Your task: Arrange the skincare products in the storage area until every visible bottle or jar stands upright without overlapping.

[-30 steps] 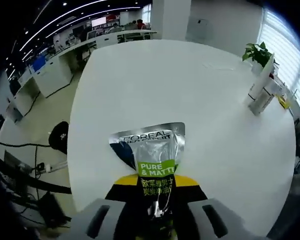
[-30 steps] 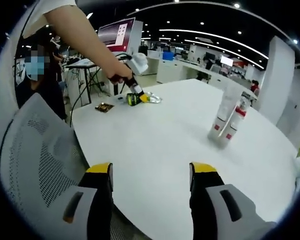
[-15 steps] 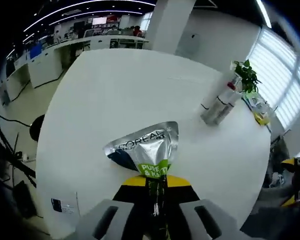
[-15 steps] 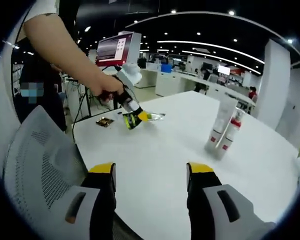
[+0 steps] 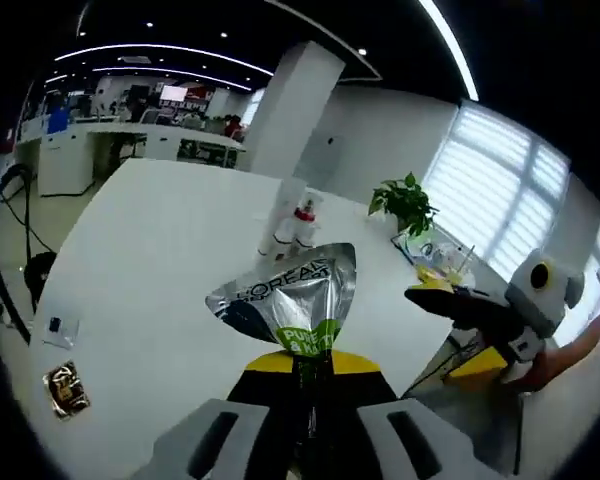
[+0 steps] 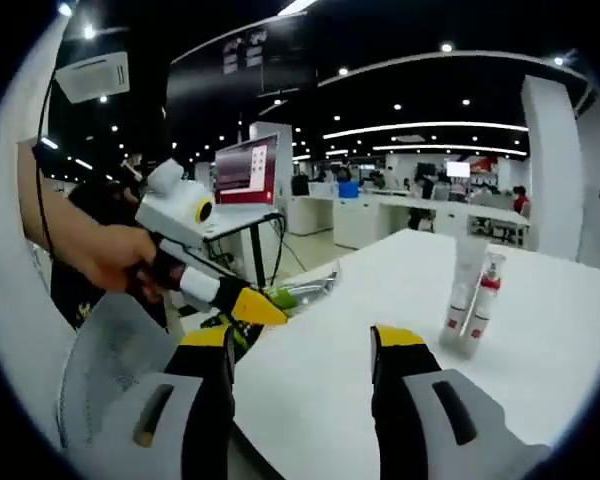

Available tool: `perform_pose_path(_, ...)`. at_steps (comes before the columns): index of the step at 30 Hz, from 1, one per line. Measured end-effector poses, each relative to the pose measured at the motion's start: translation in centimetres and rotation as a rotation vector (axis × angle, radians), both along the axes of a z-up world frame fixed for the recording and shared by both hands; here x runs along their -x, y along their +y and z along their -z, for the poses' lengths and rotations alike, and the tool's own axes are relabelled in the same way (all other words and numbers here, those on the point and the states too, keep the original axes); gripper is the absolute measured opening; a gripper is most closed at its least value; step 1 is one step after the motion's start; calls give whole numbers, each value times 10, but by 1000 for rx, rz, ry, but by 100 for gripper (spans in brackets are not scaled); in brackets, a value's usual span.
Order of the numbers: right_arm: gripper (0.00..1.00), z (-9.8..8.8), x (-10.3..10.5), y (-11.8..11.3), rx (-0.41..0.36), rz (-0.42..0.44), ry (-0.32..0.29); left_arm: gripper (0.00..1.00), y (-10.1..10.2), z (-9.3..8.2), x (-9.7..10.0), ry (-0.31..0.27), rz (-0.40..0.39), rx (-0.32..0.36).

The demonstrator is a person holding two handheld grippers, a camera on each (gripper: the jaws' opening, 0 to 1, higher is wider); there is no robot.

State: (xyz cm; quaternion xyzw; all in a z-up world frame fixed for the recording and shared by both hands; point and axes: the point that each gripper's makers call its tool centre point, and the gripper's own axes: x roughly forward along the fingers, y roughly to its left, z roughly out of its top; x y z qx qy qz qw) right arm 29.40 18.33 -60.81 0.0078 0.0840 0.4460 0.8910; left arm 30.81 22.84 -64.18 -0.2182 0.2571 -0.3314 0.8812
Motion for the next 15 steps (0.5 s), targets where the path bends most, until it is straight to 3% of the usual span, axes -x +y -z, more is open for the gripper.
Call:
perform_pose_path(1,53,-5,2,1,-39,-9,13,8,-4,-7,9,6,3,62)
perform_pose_path(4,58,-14,4,1,-122,-16,51,8,-12,-8,28,-21,65,26)
perform_pose_path(8,65,-33,11,3,-252,-54,79,7,-15,-5,38,-29,52,35)
perform_pose_path(11,57,-22,16,6,-234,-84,158,6,-18,-4,42,-44,62,32)
perform_pose_path(13,49,-15,21,11,-245,-117,248,6,-22,-13,43,-108,89,18)
perform_pose_path(15,46,-10,22,14,-256,-136,295,6,-27,-16,48,-130,109,25)
